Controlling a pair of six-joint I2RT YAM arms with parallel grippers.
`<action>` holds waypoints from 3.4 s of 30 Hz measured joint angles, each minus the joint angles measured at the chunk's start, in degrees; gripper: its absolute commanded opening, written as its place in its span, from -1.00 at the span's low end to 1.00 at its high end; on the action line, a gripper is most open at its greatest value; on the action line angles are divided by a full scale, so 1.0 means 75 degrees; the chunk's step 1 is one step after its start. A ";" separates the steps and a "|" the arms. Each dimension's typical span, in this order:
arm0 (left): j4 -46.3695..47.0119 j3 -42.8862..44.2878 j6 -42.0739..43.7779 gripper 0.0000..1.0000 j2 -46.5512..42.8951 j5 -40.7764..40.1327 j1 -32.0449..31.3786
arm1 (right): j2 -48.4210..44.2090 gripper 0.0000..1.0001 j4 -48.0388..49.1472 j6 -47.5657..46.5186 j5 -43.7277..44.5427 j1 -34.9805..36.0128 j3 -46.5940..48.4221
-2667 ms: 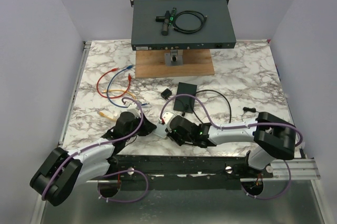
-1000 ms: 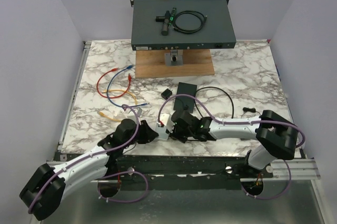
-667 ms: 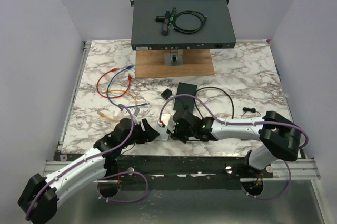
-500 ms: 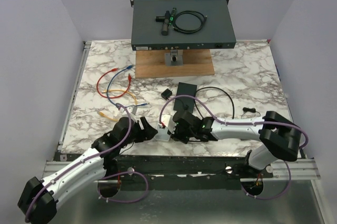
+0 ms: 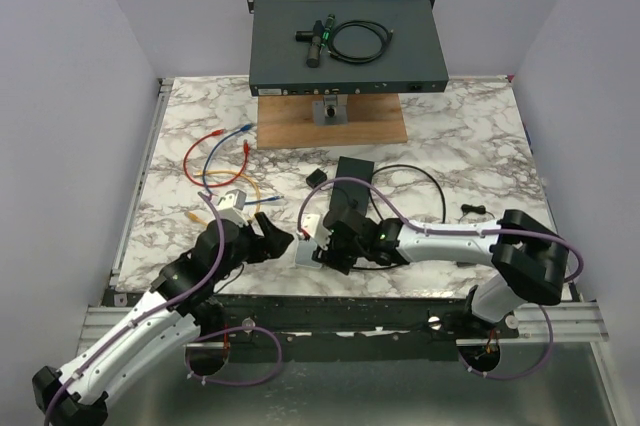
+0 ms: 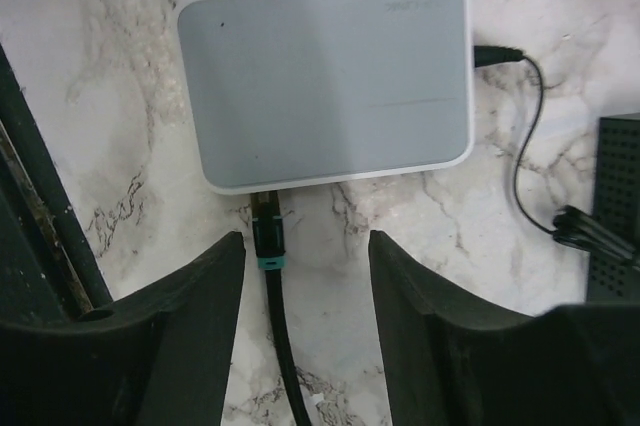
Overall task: Insert the plug into the switch port
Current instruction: Insert the connector into the switch port, then pick up the connector from the center of the board.
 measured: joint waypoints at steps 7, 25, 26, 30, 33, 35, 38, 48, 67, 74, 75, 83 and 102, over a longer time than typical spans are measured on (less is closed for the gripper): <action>-0.0644 0.0624 0.0297 0.97 -0.0536 -0.0239 0.0000 | -0.0376 0.28 -0.0099 -0.0131 0.0775 -0.0035 0.0624; -0.2250 0.1387 0.0411 0.97 -0.1935 -0.1533 0.0003 | 0.2072 0.47 0.0656 -0.0863 0.1157 -0.0498 0.3279; -0.2291 0.1387 0.0408 0.97 -0.2084 -0.1559 0.0003 | 0.2221 0.47 0.0679 -0.0938 0.1142 -0.0513 0.3401; -0.2343 0.1387 0.0382 0.97 -0.2544 -0.1632 0.0003 | 0.2873 0.45 0.0778 -0.1311 0.1035 -0.0612 0.3946; -0.2352 0.1387 0.0379 0.97 -0.2707 -0.1687 0.0003 | 0.3209 0.43 0.0833 -0.1577 0.0868 -0.0670 0.4185; -0.2355 0.1384 0.0373 0.97 -0.2754 -0.1696 0.0003 | 0.3439 0.39 0.0833 -0.1751 0.0708 -0.0697 0.4371; -0.2355 0.1384 0.0364 0.97 -0.2760 -0.1696 0.0003 | 0.3765 0.30 0.0839 -0.1958 0.0562 -0.0702 0.4631; -0.2358 0.1384 0.0350 0.97 -0.2804 -0.1696 0.0003 | 0.4514 -0.33 0.0807 -0.2346 0.0530 -0.0764 0.5272; -0.2398 0.1384 0.0326 0.97 -0.3031 -0.1719 0.0003 | 0.4406 -0.99 0.0909 -0.2471 0.0618 -0.0799 0.5074; -0.2404 0.1445 0.0481 0.97 -0.3314 -0.1728 0.0003 | 0.2664 -0.99 0.1559 -0.1851 -0.0055 -0.0799 0.3657; -0.2401 0.1475 0.0522 0.97 -0.3314 -0.1728 0.0003 | 0.2337 -0.99 0.1693 -0.1743 -0.0143 -0.0799 0.3456; -0.2095 0.1766 0.0708 0.97 -0.3316 -0.1483 0.0003 | -0.0023 -0.99 0.2384 -0.0679 -0.0600 -0.0799 0.2139; 0.1037 0.1743 0.0868 0.97 -0.2113 0.1425 0.0003 | -0.4310 -0.99 0.5260 0.3139 -0.1976 -0.0799 -0.1259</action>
